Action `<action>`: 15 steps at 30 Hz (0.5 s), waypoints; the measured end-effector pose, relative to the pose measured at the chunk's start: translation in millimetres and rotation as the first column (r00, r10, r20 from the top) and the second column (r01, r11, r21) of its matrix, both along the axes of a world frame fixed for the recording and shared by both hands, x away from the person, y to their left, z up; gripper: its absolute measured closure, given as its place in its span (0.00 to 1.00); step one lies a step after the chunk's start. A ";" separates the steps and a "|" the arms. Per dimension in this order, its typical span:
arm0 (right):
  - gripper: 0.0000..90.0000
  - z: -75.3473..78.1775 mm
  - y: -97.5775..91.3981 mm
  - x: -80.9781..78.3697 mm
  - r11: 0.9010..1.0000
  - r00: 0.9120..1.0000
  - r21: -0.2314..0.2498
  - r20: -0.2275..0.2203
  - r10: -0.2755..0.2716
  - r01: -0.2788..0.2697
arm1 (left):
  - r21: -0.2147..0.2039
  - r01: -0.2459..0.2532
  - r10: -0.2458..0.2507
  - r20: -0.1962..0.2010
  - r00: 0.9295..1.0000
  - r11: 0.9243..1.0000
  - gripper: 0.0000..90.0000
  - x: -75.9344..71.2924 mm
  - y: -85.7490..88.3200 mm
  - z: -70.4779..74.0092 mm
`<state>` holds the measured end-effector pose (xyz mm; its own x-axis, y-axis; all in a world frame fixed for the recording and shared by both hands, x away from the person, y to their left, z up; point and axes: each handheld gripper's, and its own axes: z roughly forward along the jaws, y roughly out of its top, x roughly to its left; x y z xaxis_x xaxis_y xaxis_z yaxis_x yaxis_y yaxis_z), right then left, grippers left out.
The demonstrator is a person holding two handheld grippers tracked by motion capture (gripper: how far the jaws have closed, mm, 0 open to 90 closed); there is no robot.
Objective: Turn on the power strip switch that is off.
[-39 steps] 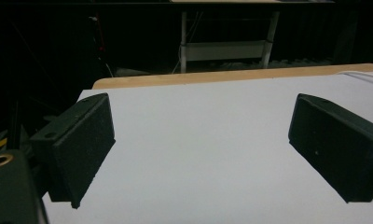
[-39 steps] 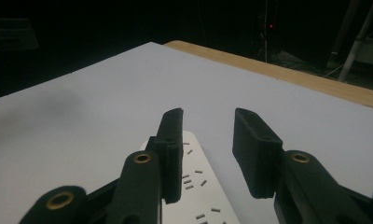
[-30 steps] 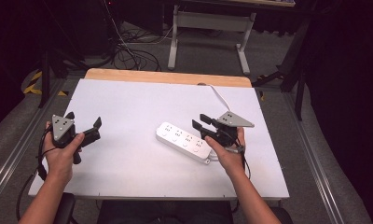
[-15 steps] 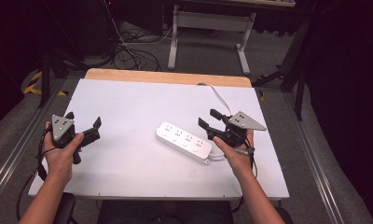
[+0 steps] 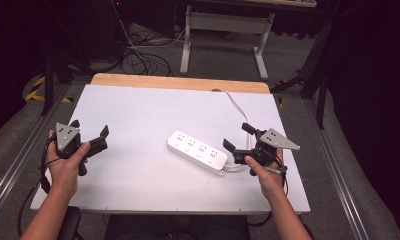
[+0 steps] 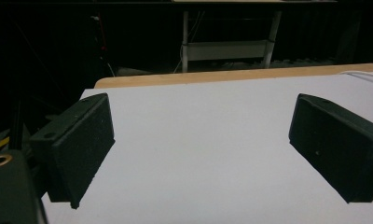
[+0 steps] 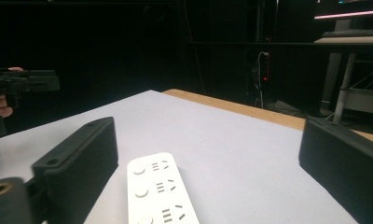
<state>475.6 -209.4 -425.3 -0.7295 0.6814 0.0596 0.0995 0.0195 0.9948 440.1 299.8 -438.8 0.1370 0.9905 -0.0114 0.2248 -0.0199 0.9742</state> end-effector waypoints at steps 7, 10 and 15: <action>0.04 -4.6 -8.7 2.1 0.997 1.000 0.078 -0.020 -0.002 0.003 | -0.001 -0.001 0.001 -0.002 1.000 1.000 0.08 0.0 0.7 0.2; 0.04 -5.8 -7.7 1.8 0.998 1.000 0.061 -0.014 0.005 -0.005 | -0.003 -0.004 0.004 -0.002 1.000 1.000 0.07 0.3 1.2 0.2; 0.03 -6.1 -6.2 1.8 0.999 1.000 0.054 -0.008 0.005 -0.005 | -0.003 -0.002 0.002 -0.001 1.000 1.000 0.06 0.1 0.9 0.5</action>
